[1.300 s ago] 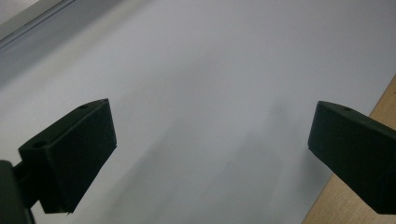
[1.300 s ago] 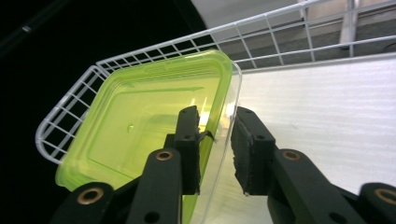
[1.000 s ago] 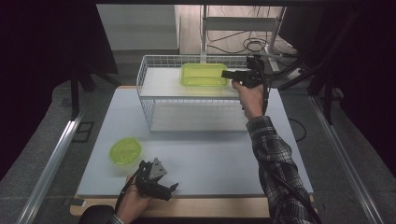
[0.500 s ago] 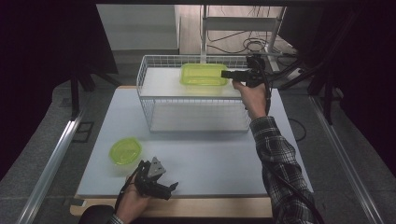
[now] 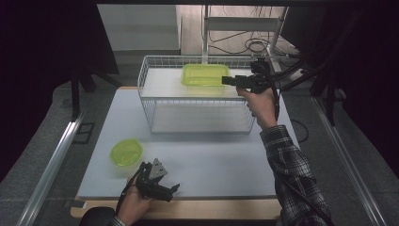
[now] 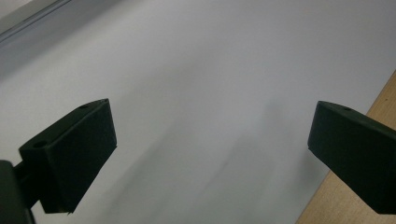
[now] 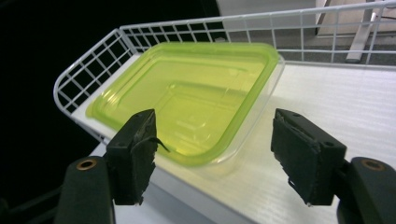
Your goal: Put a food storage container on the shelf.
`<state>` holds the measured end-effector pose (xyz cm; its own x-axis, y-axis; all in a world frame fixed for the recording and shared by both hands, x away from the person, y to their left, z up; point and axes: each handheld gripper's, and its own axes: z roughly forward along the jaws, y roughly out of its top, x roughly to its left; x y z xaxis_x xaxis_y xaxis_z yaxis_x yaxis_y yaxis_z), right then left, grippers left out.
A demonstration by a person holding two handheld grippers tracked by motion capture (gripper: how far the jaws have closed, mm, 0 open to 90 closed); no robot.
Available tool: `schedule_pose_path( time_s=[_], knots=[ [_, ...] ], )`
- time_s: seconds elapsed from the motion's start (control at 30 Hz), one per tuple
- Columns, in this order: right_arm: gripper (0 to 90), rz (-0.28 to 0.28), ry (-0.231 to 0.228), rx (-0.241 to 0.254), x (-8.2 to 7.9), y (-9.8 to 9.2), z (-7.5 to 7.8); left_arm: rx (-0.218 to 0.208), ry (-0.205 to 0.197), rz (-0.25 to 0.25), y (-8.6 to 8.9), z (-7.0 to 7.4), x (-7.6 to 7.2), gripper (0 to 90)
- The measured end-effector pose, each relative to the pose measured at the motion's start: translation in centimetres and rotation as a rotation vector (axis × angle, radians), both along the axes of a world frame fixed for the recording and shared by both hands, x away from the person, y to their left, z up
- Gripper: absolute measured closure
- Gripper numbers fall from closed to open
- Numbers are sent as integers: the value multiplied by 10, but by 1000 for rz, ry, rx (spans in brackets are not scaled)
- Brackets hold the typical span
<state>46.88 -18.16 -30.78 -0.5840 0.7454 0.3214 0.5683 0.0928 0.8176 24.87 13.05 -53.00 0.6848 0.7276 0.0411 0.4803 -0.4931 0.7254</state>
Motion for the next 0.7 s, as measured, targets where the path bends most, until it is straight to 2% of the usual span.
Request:
schedule_pose_path(
  time_s=[0.13,0.33,0.37,0.7],
  knots=[
    [271,26,-10,-24,-9,-1,-3,-6,-1,7,1,0,0,0],
    [246,50,-29,-56,-20,0,-9,-41,5,11,4,2,1,0],
    [238,57,-45,-72,-24,0,-12,-43,6,9,4,2,1,0],
    [198,86,-60,-91,-44,-4,-26,-64,-16,-9,4,1,1,3]
  ],
)
